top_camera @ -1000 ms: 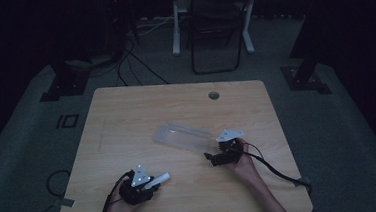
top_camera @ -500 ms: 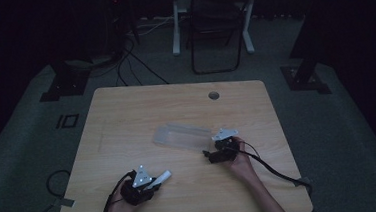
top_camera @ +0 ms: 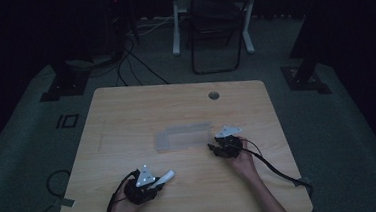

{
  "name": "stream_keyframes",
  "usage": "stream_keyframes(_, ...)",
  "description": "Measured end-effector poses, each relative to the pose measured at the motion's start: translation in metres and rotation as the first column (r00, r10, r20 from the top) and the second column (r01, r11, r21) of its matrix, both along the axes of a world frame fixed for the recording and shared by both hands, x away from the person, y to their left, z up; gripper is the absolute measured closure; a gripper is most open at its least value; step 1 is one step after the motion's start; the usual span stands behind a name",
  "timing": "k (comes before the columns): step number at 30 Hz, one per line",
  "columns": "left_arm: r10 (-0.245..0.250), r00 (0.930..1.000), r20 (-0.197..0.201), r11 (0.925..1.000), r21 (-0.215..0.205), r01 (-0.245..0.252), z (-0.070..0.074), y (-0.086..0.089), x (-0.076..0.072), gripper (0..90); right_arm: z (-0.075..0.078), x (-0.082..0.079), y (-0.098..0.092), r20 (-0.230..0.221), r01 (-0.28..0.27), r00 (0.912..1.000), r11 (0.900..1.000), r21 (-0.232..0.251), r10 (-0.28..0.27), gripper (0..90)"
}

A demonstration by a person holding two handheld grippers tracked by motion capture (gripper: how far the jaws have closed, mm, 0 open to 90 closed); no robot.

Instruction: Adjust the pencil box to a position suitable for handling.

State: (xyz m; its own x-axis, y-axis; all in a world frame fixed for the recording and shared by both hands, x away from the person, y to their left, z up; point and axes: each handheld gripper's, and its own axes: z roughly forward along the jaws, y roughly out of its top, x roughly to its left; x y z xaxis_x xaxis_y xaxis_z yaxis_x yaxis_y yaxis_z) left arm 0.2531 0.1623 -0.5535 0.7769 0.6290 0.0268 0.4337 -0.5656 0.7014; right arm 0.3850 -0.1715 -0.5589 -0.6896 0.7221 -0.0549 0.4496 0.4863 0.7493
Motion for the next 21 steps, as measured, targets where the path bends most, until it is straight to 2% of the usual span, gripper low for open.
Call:
stream_keyframes(6, -0.002, 1.0000, 0.001, 1.0000, -0.004, 0.002, 0.000, -0.003, 0.001, 70.6, 0.001, 0.004, -0.003, -0.001, 0.049, 0.9988, 0.999, -0.005, -0.049, 69.2)
stream_keyframes(9, -0.004, 1.0000, 0.001, 1.0000, -0.004, 0.004, -0.001, -0.005, 0.001, 70.6, 0.001, 0.006, -0.004, -0.002, 0.075, 0.9972, 0.997, -0.006, -0.075, 72.0)
stream_keyframes(16, -0.004, 0.9999, 0.015, 1.0000, -0.004, 0.004, 0.001, -0.015, 0.003, 70.8, 0.000, 0.016, -0.009, -0.014, 0.157, 0.9876, 0.987, 0.019, -0.157, 71.5)
stream_keyframes(21, 0.001, 0.9996, 0.028, 1.0000, -0.005, 0.000, 0.005, -0.020, 0.008, 70.8, -0.001, 0.016, -0.019, -0.028, 0.172, 0.9850, 0.984, 0.046, -0.171, 66.4)
